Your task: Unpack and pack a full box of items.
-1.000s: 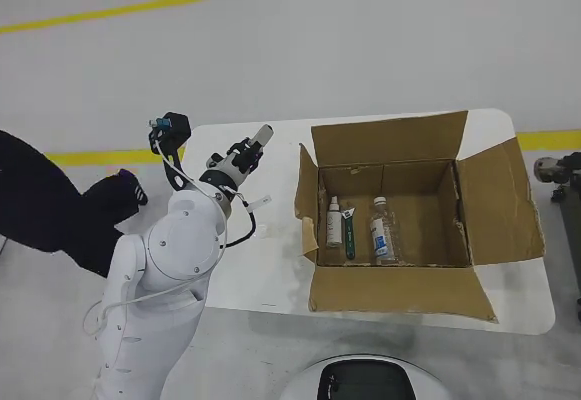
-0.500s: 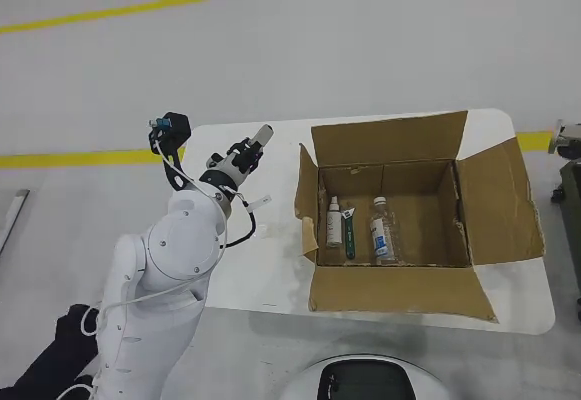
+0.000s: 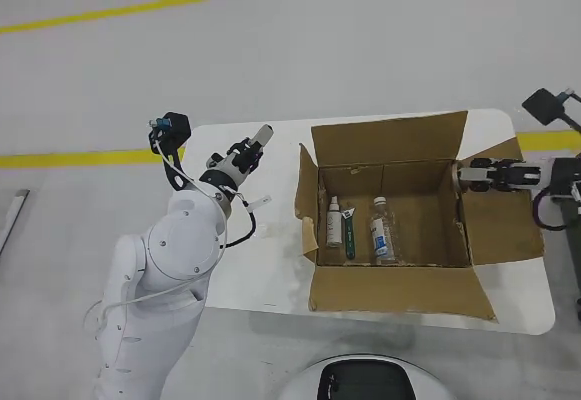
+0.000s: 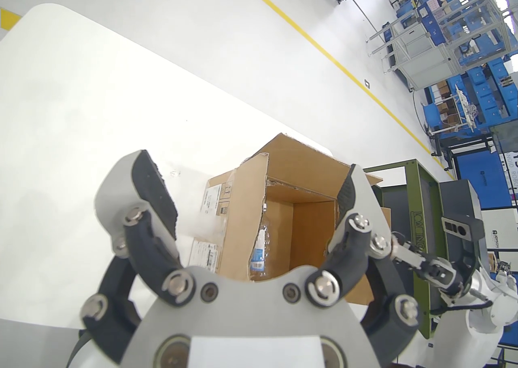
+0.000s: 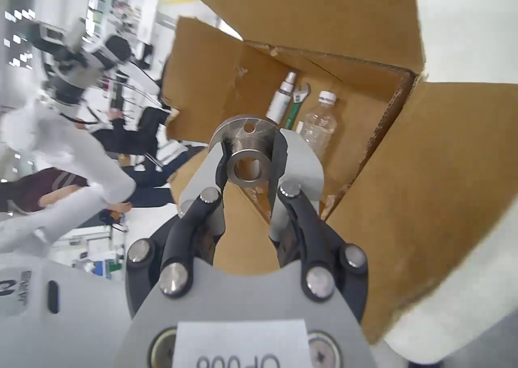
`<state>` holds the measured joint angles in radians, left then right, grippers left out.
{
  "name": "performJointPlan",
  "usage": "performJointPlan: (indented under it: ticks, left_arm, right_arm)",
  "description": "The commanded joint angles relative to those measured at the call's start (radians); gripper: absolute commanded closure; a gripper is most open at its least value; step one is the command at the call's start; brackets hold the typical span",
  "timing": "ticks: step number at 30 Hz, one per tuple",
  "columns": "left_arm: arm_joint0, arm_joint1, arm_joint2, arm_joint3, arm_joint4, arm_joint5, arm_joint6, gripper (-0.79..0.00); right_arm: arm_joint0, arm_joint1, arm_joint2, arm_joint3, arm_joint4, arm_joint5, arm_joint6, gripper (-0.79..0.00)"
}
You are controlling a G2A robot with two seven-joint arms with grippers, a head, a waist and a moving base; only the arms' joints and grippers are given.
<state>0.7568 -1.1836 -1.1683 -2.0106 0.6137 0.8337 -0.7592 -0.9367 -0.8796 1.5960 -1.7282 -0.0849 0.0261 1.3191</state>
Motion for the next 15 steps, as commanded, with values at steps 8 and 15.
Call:
performJointPlan:
  ticks: [8, 15]
  left_arm:
    - [0.0, 0.0, 0.0, 0.0, 0.0, 0.0, 0.0, -0.785]
    - [0.0, 0.0, 0.0, 0.0, 0.0, 0.0, 0.0, -0.785]
  right_arm:
    - [0.165, -0.027, -0.419, 0.03, -0.447, -0.004, 0.016, 0.0]
    - [0.282, -0.077, -0.654, 0.168, -0.557, 0.02, 0.052, 0.0]
